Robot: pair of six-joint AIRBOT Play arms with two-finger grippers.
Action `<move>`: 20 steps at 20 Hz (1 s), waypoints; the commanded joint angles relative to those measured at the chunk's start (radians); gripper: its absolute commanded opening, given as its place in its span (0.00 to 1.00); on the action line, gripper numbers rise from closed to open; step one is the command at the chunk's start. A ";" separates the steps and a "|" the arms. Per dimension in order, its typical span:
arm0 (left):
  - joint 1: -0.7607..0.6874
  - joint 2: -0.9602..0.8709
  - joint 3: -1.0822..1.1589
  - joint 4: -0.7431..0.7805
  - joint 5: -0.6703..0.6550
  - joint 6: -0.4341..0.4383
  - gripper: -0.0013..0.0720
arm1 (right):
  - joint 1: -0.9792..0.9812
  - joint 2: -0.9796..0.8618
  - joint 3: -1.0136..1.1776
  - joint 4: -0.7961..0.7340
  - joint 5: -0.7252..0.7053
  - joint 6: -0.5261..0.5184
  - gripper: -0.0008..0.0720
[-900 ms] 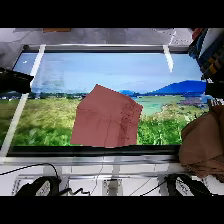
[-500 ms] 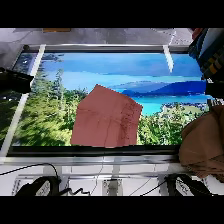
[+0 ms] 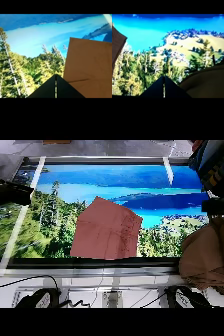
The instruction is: Fold the clothes and pants, and hang the long-sleeved shirts on hangers.
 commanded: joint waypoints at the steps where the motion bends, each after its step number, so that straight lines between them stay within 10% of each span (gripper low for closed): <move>1: 0.001 0.001 0.000 -0.094 0.000 0.000 0.03 | 0.001 0.009 -0.203 0.092 0.040 -0.101 0.03; 5: -0.001 0.001 0.000 -0.162 -0.001 0.000 0.03 | 0.001 0.009 -0.594 0.450 -0.046 -0.187 0.04; 7: -0.001 -0.004 0.000 -0.155 -0.005 0.000 0.06 | 0.001 0.009 -0.741 0.574 -0.175 -0.188 0.36; 8: 0.000 -0.010 0.000 -0.134 -0.019 -0.002 0.26 | 0.001 0.008 -0.808 0.602 -0.237 -0.187 0.54; 11: 0.000 -0.039 -0.039 -0.012 -0.087 -0.037 0.39 | 0.002 -0.045 -0.927 0.652 -0.264 -0.175 0.56; 13: 0.005 -0.045 -0.115 0.004 -0.089 -0.038 0.39 | 0.029 -0.108 -0.949 0.702 -0.264 -0.175 0.82; 15: 0.012 -0.049 -0.198 0.004 -0.089 -0.039 0.56 | 0.091 -0.174 -0.946 0.747 -0.279 -0.175 0.83; 20: 0.049 -0.050 -0.379 0.003 -0.074 -0.038 0.57 | 0.224 -0.310 -0.946 0.842 -0.393 -0.175 0.80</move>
